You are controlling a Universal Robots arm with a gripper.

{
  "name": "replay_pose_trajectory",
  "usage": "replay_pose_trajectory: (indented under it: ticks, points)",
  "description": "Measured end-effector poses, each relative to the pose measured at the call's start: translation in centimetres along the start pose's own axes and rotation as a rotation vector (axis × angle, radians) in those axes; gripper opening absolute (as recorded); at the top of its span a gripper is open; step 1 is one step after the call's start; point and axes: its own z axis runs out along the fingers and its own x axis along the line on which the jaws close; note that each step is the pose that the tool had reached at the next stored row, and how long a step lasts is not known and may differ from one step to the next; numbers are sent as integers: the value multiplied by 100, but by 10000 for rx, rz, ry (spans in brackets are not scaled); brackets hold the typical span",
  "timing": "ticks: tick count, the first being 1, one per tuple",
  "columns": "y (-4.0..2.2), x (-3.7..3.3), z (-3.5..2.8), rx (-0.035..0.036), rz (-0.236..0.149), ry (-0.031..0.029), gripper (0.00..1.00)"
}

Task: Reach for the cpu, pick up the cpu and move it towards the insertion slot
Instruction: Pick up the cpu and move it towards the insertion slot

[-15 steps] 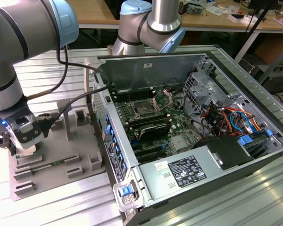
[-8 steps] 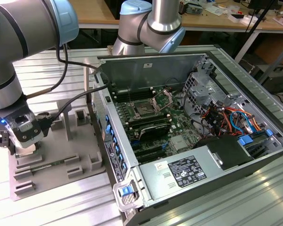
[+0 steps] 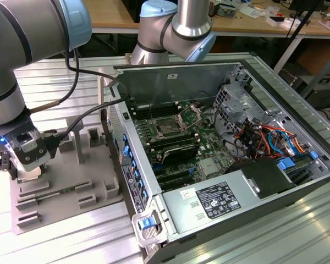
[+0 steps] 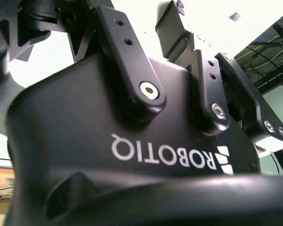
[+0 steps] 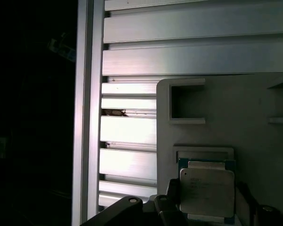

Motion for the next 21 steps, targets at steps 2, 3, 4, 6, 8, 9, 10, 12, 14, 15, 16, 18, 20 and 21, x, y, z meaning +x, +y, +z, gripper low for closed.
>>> replay_pose_trajectory:
  ticks: [2, 3, 4, 6, 8, 9, 10, 12, 14, 15, 16, 18, 20, 21]
  points:
    - [0, 0, -8, -1, 0, 0, 54]
    - [0, 0, -11, -2, 0, -1, 54]
    - [0, 0, -16, -1, 0, 1, 54]
    - [0, 0, -19, -2, 0, 0, 54]
    - [0, 0, -25, -1, 0, 0, 54]
    - [0, 0, -32, -1, 0, 1, 54]
    - [0, 0, -34, -1, 0, 0, 54]
    - [0, 0, -38, -1, 0, 0, 54]
    - [0, 0, -42, -2, 0, -1, 54]
    - [0, 0, -45, -1, 0, 0, 54]
    - [0, 0, -47, -1, 0, 1, 54]
    - [0, 0, -52, -2, 0, 0, 54]
    - [0, 0, -57, -2, 0, 0, 54]
    - [0, 0, -60, -2, 0, 0, 54]
